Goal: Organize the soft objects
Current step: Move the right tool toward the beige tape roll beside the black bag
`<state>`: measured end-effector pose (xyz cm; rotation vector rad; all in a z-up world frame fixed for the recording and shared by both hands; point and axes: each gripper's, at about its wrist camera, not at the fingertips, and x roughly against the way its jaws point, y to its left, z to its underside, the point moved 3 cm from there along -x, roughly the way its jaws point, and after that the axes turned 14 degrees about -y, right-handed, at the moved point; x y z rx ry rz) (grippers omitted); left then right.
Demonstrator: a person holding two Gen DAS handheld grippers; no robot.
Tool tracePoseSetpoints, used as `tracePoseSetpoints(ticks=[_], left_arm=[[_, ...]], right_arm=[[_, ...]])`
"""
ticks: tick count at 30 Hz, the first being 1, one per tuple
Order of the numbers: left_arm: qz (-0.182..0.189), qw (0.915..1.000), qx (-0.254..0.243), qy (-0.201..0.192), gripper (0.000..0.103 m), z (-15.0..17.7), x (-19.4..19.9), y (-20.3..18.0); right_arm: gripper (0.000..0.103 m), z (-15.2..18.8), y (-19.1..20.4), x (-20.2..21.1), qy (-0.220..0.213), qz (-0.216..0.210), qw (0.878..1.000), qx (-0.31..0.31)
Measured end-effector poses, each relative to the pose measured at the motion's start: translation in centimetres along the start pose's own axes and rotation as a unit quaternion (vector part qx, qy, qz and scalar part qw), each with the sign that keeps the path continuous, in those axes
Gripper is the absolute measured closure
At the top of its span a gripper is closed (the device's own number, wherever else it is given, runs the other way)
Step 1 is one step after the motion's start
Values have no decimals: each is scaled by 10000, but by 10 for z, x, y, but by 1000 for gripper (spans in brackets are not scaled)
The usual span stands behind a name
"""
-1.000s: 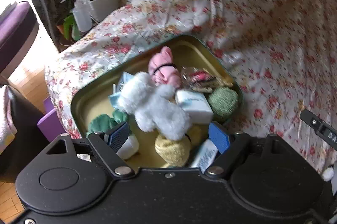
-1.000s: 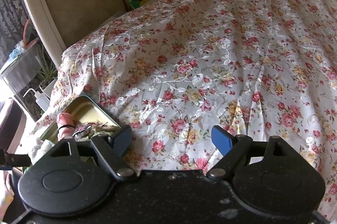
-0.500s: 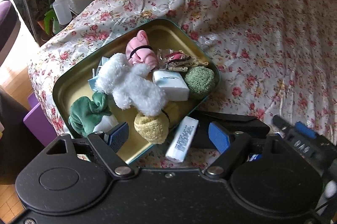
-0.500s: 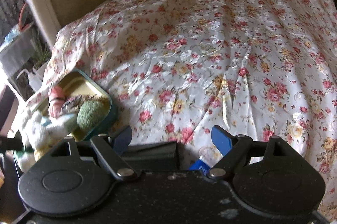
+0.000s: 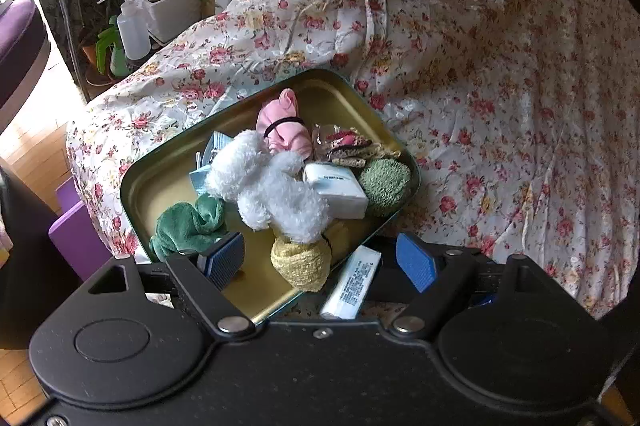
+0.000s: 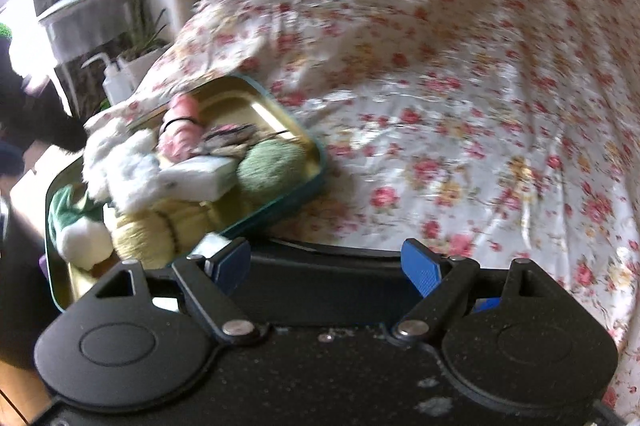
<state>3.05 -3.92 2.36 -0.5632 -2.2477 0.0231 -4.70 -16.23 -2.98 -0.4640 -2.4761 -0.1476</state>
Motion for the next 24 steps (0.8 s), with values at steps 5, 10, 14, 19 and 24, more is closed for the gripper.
tracePoseSetpoints(ticks=[5,10,14,19,24], left_arm=[[105,9999,61,-25,24,-1,5,3],[135,9998,146,-21,24,-2,7,9],[153,9997,187,-18,24,-2,8,11],[181,9997,168,-4,24,-1,9,9],[231,9996,158,16,24,0,9,7]], right_arm=[[21,9,26,-10,200,-125,9995,211],[21,20,39,-17,452,-95,9984,321],[21,27,38,-7,497,-18,9975,501],[22,42,35,5,772,-59,9952,592],[27,46,33,13,728,-119,9958,543]])
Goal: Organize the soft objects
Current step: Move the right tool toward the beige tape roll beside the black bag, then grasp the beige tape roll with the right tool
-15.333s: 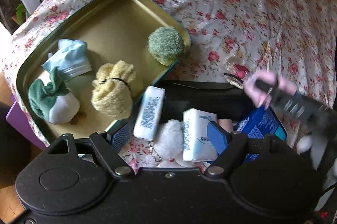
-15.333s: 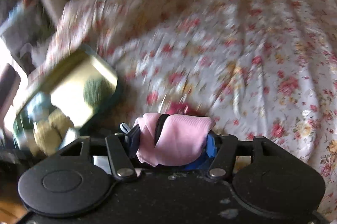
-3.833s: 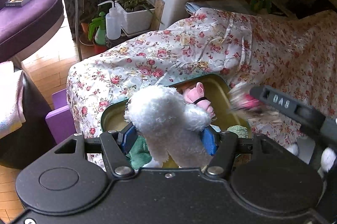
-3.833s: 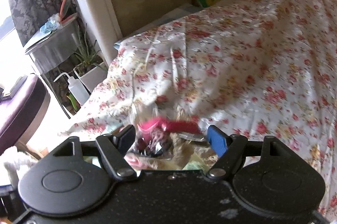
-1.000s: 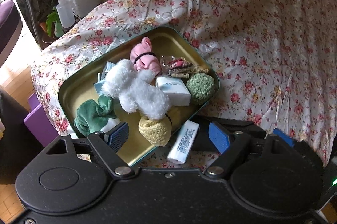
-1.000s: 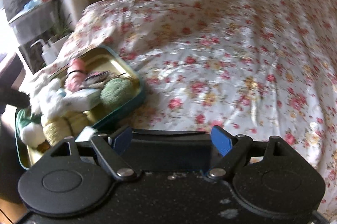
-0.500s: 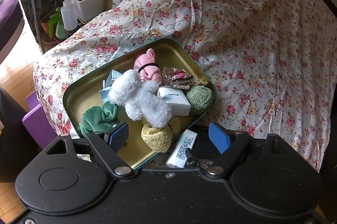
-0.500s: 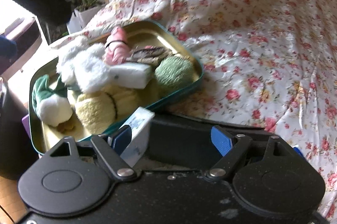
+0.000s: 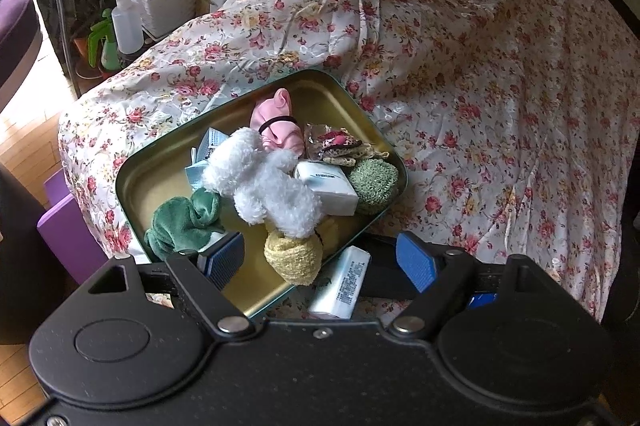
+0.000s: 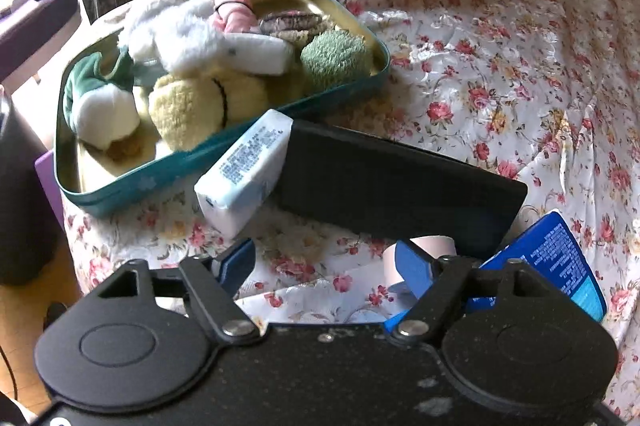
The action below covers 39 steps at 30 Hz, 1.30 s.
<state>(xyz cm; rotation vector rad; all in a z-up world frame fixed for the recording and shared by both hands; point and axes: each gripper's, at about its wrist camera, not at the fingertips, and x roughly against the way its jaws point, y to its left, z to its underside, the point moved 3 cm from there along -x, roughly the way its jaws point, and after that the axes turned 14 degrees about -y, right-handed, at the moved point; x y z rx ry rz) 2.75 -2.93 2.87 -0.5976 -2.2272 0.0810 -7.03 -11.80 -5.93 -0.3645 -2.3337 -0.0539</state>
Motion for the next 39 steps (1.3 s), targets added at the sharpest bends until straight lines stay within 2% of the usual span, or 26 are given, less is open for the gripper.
tracePoseSetpoints(ticks=[2,5,9,12,16,19,22,28,32,39], left_arm=[[-4,10000,0,-12,24,0,0,0],[-6,10000,49,0,24,-1,-1,0],[-16,10000,44,-2,24,-1,-1,1],[-2,10000,88,18,24,-2,-2,3],[1,9999,161,12,24,-3,-1,7],[13,9998,204,12,24,-4,0,8],[42,9998,207,27,24,-3,0,8],[43,9999,136,54,24,-1,0,7],[9,9999,65,106,24,3,-1,7],[-168,9988,-347,306,24,19,-9,6]], right_arm=[[27,-10,-3,4,-216,9,9997,-120],[27,-30,-13,-2,-444,290,9981,-313],[27,-55,-25,-32,-420,540,9965,-475],[27,-62,-22,-55,-326,689,9968,-251],[27,-59,-11,-67,-252,558,9980,162],[27,-54,1,-59,-390,479,9966,550],[27,-47,9,-49,-306,232,9967,715],[27,-23,20,-26,-286,117,9925,1183],[27,-13,10,-11,-186,-88,9942,1055],[27,-24,-41,4,-320,13,9990,298]])
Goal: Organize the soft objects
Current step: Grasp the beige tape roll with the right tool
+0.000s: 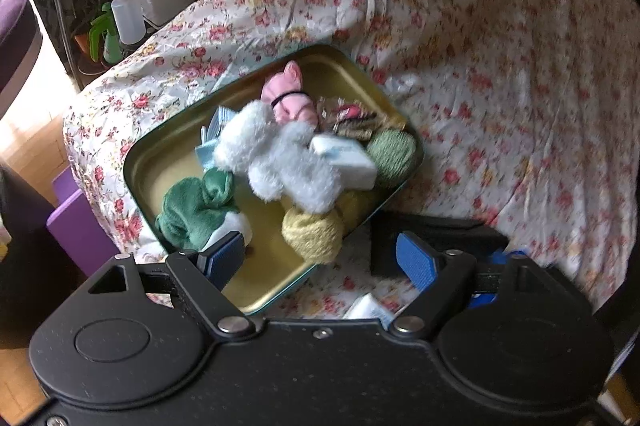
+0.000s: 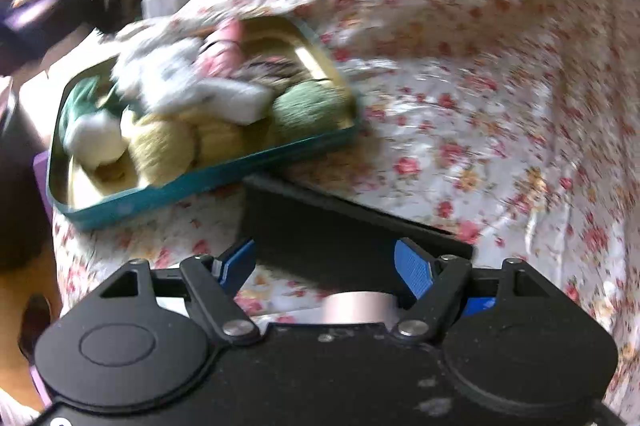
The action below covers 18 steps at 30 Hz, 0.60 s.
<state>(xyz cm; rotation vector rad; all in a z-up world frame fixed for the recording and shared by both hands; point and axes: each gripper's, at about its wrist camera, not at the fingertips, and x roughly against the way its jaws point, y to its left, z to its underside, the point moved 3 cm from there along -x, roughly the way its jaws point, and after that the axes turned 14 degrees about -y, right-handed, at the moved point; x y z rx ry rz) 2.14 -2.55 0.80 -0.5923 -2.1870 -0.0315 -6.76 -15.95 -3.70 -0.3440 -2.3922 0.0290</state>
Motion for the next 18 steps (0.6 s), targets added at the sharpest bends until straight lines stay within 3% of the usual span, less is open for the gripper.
tracePoseSetpoints(ticks=[7,13,18], left_arm=[[-22,9971,-569,507,24,34,-15,-7],[203,9903,-952,995,24,68,-25,-21],[249,9854,-1245,1134,24,87,-29,-31]], right_arm=[[27,-8,-40,-7,329,-198,9978,-544],[27,9,-42,-26,1024,-414,9920,-611],[27,19,-31,-36,1206,-279,9918,-332]])
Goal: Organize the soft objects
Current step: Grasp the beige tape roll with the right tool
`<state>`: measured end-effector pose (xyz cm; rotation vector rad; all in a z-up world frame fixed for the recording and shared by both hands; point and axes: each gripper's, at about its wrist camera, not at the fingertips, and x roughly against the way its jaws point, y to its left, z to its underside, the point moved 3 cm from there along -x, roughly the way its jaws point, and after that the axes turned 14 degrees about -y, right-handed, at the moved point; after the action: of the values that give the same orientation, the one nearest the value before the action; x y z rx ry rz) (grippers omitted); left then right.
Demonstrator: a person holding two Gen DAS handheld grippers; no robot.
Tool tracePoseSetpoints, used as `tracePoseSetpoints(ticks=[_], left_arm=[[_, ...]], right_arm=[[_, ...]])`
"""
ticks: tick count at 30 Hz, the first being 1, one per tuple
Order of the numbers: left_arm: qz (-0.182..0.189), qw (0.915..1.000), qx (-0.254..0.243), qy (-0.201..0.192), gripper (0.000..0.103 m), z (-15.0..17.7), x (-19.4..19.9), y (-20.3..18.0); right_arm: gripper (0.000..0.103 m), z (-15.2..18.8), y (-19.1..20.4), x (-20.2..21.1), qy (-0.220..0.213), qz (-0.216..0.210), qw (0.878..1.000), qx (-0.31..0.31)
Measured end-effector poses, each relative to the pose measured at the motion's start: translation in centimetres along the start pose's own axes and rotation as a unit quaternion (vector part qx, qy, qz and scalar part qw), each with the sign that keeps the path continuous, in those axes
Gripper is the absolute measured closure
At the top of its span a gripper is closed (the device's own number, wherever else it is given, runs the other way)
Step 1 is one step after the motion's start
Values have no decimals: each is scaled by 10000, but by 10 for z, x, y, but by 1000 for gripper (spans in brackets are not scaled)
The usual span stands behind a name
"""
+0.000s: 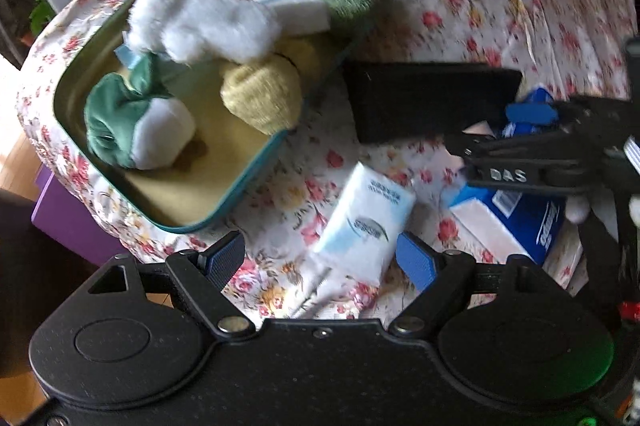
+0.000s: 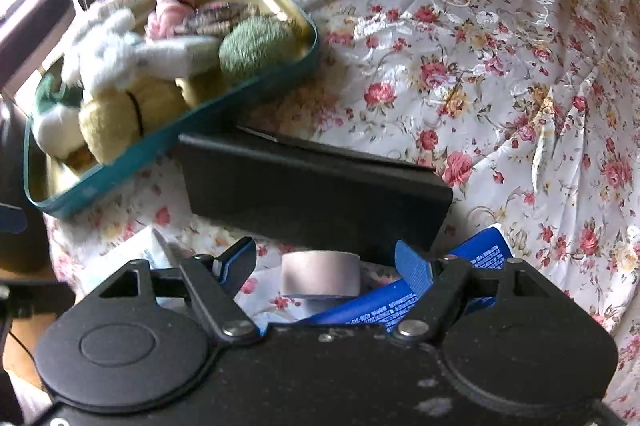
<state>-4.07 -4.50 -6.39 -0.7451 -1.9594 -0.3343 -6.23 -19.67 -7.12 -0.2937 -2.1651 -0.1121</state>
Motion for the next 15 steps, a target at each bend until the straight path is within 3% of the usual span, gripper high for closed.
tracePoseSetpoints(ticks=[7,11,15], left_arm=[[-116,9996,-239,122,24,8,-12,-8],[-155,9992,-313,176,24,11,-18,-11],[-159,9990,-387,185,24,12,-22,-14]], right_arm=[[29,5,11,-14,118,190,9990,385],[55,8,13,-16,198,238,9980,551],[55,4,6,-8,82,118,9994,306]])
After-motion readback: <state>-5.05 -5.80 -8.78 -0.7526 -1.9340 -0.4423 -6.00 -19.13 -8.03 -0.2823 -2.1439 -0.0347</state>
